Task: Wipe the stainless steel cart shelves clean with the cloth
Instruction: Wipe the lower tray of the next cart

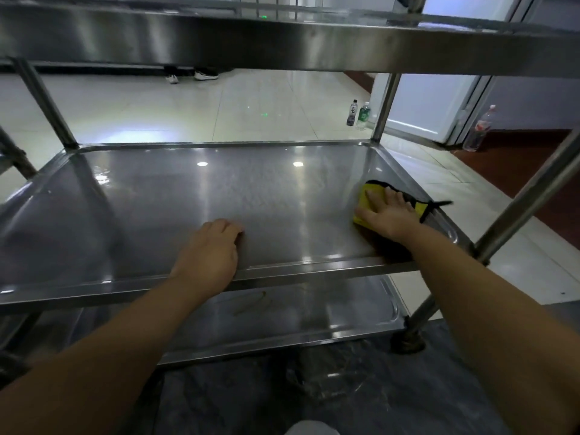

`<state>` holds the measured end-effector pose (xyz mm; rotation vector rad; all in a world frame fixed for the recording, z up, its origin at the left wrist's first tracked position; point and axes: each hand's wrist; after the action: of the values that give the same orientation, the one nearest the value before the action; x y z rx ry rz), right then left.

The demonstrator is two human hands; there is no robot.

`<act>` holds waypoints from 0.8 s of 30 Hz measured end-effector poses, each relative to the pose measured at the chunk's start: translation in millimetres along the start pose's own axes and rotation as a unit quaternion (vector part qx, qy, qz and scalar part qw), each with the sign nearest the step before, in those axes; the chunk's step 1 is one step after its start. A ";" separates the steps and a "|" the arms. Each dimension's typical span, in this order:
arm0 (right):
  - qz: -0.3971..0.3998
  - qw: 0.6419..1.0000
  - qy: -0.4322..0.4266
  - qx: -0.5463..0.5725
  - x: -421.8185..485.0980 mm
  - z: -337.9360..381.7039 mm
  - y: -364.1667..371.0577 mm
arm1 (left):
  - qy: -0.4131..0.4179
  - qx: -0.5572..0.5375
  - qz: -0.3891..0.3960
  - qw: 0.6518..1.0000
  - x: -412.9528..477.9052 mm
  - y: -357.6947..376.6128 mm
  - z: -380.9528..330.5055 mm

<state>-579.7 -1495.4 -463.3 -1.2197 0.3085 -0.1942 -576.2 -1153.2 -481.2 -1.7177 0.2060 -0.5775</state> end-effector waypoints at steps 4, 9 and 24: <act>0.046 0.995 -0.089 -0.006 26.1 84.2 21.7 | 0.005 0.004 -0.002 1.000 3.2 2.4 5.5; 0.102 0.969 -0.226 -0.003 28.1 171.2 56.4 | 0.002 0.007 -0.007 1.000 3.6 3.7 7.5; -0.035 0.999 -0.009 -0.032 80.6 29.9 2.6 | 0.011 0.014 -0.042 0.999 5.9 14.3 10.9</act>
<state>-493.8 -1492.8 -466.8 -1.2965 0.2582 -0.2354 -563.4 -1149.6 -494.7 -1.7008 0.1405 -0.6584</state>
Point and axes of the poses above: each hand's wrist, its own x-axis towards the middle knuckle, its own y-axis out of the palm, z = x × y, and after that the axes turned 8 degrees about x, right-handed
